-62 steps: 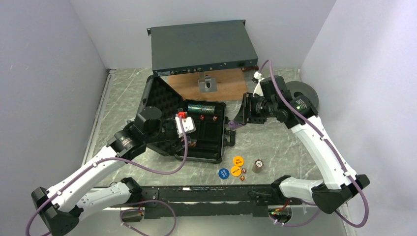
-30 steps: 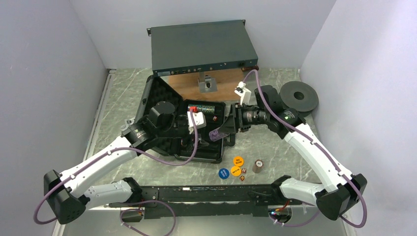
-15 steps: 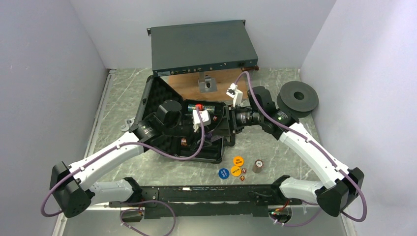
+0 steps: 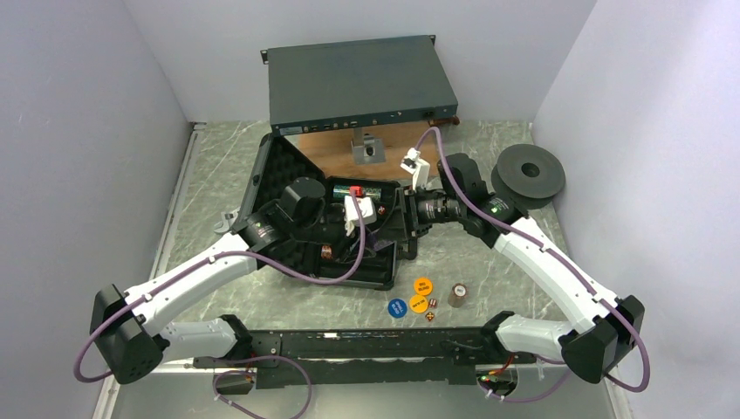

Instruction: Pack up texas hold em set

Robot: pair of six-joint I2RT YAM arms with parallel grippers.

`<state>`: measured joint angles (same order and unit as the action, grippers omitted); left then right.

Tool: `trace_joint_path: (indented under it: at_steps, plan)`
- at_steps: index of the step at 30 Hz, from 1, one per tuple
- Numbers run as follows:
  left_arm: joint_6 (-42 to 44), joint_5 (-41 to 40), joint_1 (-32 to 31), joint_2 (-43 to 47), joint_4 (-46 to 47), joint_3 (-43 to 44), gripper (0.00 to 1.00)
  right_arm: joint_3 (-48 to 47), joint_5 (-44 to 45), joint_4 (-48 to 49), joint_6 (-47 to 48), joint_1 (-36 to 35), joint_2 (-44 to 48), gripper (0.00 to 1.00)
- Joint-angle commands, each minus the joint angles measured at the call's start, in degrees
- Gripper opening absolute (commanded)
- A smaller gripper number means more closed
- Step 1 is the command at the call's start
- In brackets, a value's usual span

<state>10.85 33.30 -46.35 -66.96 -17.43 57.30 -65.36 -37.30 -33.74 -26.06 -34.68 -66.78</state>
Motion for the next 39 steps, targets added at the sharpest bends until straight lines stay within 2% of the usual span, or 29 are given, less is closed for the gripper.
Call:
trace_joint_path:
  at_steps: [1, 2, 4, 11, 13, 20, 26, 30, 33, 39]
  plan:
    - [0.1, -0.7, -0.2, -0.2, 2.3, 2.8, 0.00, -0.9, -1.6, 2.1, 1.0, -0.7, 1.2, 0.27]
    - [0.4, -1.1, -0.2, -0.3, 1.9, 2.9, 0.00, -1.1, -0.6, 1.1, 1.5, -0.7, 1.4, 0.43]
    - [0.9, -1.9, -0.2, -0.4, 1.0, 3.1, 0.00, -1.8, 2.0, -0.9, 2.4, -0.7, 1.8, 0.61]
    - [1.2, -5.1, -0.2, 0.2, 2.2, 1.1, 0.00, -4.7, 14.6, -8.9, 3.8, -0.6, 2.9, 0.84]
    - [1.9, -5.9, -0.2, -0.6, 1.5, 1.2, 0.00, -5.1, 18.6, -10.9, 3.7, -0.6, 3.8, 0.98]
    - [5.8, -14.6, -0.2, -5.8, -1.8, 2.8, 0.00, -8.9, 36.3, -16.0, 3.9, 0.4, 6.8, 1.00]
    - [9.9, -21.7, 0.3, -11.2, -2.5, 3.4, 0.00, -6.3, 37.2, -13.2, 4.5, 0.7, 9.9, 1.00]
    - [11.1, -22.3, 0.5, -15.8, -1.2, 4.7, 0.00, -5.2, 37.1, -12.5, 4.8, 0.6, 11.2, 1.00]
    - [15.8, -17.6, 0.5, -19.9, -4.3, 7.5, 0.00, -4.4, 36.6, -11.7, 5.1, 0.6, 12.5, 1.00]
    - [22.7, -20.0, 0.4, -22.8, -4.8, 7.5, 0.00, -3.8, 35.4, -11.8, 5.6, 0.6, 13.4, 1.00]
